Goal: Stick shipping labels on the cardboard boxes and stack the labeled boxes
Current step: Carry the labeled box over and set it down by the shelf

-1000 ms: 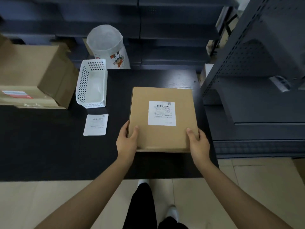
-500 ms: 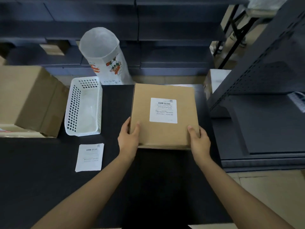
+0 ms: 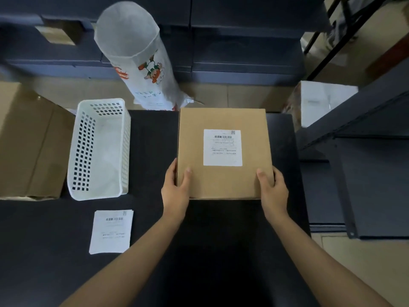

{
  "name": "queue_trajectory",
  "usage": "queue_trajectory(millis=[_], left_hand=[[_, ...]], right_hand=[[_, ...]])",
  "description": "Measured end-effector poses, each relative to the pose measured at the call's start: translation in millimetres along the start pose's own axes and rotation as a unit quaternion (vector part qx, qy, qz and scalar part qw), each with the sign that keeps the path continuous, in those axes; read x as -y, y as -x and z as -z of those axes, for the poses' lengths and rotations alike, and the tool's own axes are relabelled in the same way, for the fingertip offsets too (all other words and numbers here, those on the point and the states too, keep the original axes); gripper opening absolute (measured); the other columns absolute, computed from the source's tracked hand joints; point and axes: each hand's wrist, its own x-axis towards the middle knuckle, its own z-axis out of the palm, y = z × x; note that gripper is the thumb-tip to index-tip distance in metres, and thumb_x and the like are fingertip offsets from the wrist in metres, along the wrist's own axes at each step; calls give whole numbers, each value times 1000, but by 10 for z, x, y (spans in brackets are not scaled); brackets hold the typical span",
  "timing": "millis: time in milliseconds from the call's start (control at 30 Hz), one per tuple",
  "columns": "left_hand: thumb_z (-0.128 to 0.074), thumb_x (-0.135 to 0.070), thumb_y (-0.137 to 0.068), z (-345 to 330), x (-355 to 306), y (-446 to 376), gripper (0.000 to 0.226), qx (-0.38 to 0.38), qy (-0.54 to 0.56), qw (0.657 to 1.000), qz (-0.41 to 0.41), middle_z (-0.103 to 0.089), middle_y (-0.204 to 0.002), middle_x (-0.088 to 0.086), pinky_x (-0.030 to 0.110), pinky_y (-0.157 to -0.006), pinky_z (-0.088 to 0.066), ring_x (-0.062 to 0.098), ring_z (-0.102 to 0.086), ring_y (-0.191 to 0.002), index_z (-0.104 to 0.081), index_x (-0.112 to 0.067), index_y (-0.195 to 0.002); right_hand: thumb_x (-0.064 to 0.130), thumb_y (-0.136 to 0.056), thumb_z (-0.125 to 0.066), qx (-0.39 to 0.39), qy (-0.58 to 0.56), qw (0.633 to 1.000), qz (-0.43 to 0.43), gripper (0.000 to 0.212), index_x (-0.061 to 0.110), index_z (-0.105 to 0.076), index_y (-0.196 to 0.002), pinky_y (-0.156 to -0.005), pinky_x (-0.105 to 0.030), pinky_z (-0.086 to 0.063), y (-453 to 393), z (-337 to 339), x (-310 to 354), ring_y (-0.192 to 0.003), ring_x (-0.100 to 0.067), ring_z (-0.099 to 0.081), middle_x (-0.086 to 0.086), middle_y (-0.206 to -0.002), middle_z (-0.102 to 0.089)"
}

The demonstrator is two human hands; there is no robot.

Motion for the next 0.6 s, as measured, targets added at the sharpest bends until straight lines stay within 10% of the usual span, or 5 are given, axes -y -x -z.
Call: queue_trajectory(millis=[333,600], left_hand=[[-60,-43,-90,38,1,-45,57,37,-10,999,-8,-54,-131,-11,29,-100,-47,6,-53,-118,-39,-29,-142],[-57,-39,-93,154,-110,6,54,13,-18,999,-28,-53,-133,-10,22,-93,-43,6,-52,-115,-39,-25,-143]], right_hand=[[44,-93,-55,26,43,999,6,55,17,-43,-139,-86,-32,-43,11,29,48,-103,-15,-51,4,-114,-53],[41,-95,-53,23,19,999,17,52,14,-45,-138,-87,-31,-40,157,-54,122,-104,-14,-49,4,-115,-52]])
